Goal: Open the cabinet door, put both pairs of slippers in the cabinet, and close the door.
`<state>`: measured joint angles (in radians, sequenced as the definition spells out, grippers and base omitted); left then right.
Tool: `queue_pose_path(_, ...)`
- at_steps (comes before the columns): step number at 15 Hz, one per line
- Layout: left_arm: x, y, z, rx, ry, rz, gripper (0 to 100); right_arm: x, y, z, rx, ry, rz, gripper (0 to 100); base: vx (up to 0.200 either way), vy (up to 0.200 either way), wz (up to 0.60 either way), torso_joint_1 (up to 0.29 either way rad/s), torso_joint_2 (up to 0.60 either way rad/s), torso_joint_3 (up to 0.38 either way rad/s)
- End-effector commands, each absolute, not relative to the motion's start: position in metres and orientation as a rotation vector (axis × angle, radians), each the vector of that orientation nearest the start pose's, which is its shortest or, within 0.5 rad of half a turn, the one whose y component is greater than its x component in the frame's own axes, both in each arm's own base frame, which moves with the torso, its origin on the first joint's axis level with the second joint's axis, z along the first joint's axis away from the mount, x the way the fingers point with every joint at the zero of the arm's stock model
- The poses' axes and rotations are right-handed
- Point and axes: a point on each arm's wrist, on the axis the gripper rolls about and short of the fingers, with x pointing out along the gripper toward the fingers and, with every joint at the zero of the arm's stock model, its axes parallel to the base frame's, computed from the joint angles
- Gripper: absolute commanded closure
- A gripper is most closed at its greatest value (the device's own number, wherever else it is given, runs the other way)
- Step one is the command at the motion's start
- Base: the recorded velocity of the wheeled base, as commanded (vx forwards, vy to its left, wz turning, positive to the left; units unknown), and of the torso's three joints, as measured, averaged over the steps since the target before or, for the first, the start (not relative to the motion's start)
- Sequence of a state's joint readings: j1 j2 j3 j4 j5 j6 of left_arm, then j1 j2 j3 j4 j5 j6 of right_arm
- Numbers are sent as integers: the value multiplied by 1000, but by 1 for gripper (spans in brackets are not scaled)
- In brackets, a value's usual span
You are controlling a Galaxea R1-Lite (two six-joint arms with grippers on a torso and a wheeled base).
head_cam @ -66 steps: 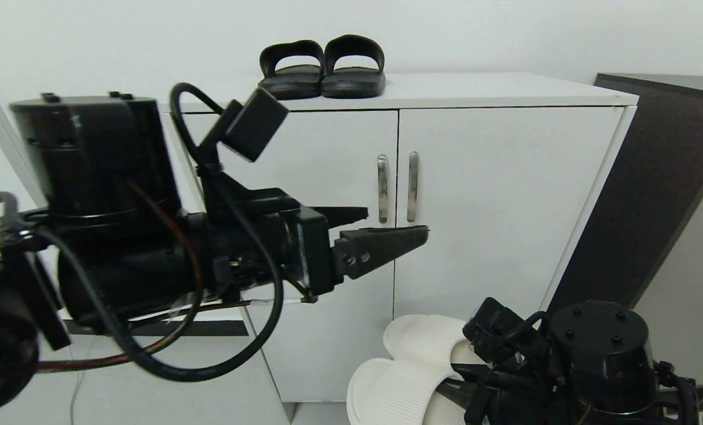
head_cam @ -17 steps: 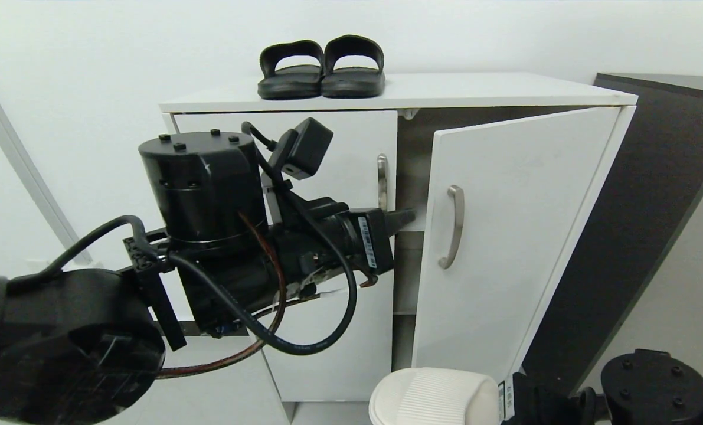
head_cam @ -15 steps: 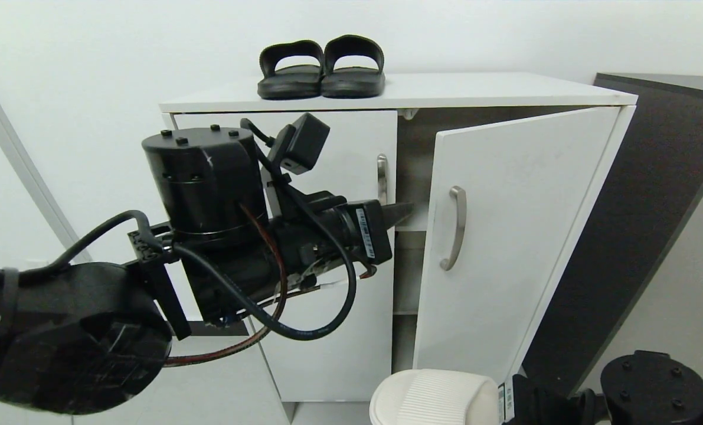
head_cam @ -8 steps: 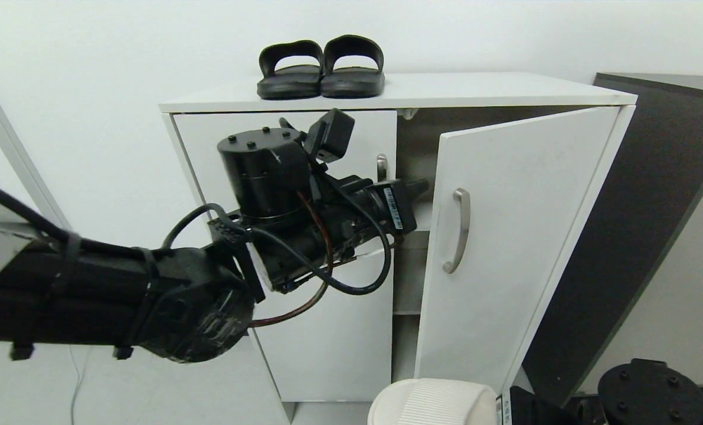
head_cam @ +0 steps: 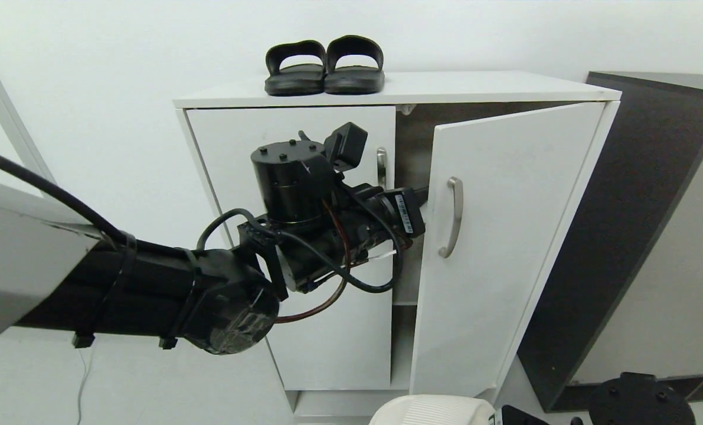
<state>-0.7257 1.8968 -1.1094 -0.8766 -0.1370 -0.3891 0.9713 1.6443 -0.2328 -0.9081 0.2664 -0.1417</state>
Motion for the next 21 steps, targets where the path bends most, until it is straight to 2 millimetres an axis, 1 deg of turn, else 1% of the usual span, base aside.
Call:
queue_pose_path(1,267,-259,221,-389,92,-885,100,114,180,88,-311,426,1255,100,-200,0,0,-7,-2,2)
queue_pose_path(5,231,-288,224,-389,86,-1013,100,109,181,86,-317,437,1275,100,-200,0,0,-1,2,4)
queue_pose_path(6,230,-288,225,-385,79,-1015,100,109,181,86,-316,435,1275,100,-200,0,0,2,7,-2)
queue_pose_path(8,232,-287,224,-379,58,-1011,100,109,181,86,-316,435,1275,100,0,0,0,0,0,0)
queue_pose_path(11,246,-272,228,-389,18,-954,100,114,186,88,-299,429,1257,100,0,0,0,0,0,0)
queue_pose_path(12,250,-265,232,-393,2,-927,100,119,188,89,-287,431,1240,100,0,0,0,0,0,0)
queue_pose_path(13,253,-255,238,-400,-22,-888,100,129,190,91,-258,429,1195,100,0,0,0,0,0,0)
queue_pose_path(15,253,-226,254,-407,-67,-809,100,149,199,97,-193,425,1030,100,0,0,0,0,0,0)
queue_pose_path(16,248,-210,259,-382,-72,-764,100,162,206,100,-156,417,934,100,0,0,0,0,0,0)
queue_pose_path(17,240,-195,263,-353,-70,-708,100,174,213,104,-126,395,843,100,0,0,0,0,0,0)
queue_pose_path(18,223,-173,270,-316,-65,-631,100,192,220,111,-81,362,732,100,0,0,0,0,0,0)
queue_pose_path(19,202,-156,277,-295,-51,-585,100,208,226,114,-52,344,637,100,0,0,0,0,0,0)
queue_pose_path(20,183,-140,283,-277,-40,-544,100,221,229,114,-45,338,549,100,0,0,0,0,0,0)
queue_pose_path(21,166,-123,285,-249,-19,-466,100,237,233,114,-30,333,449,100,0,0,0,0,0,0)
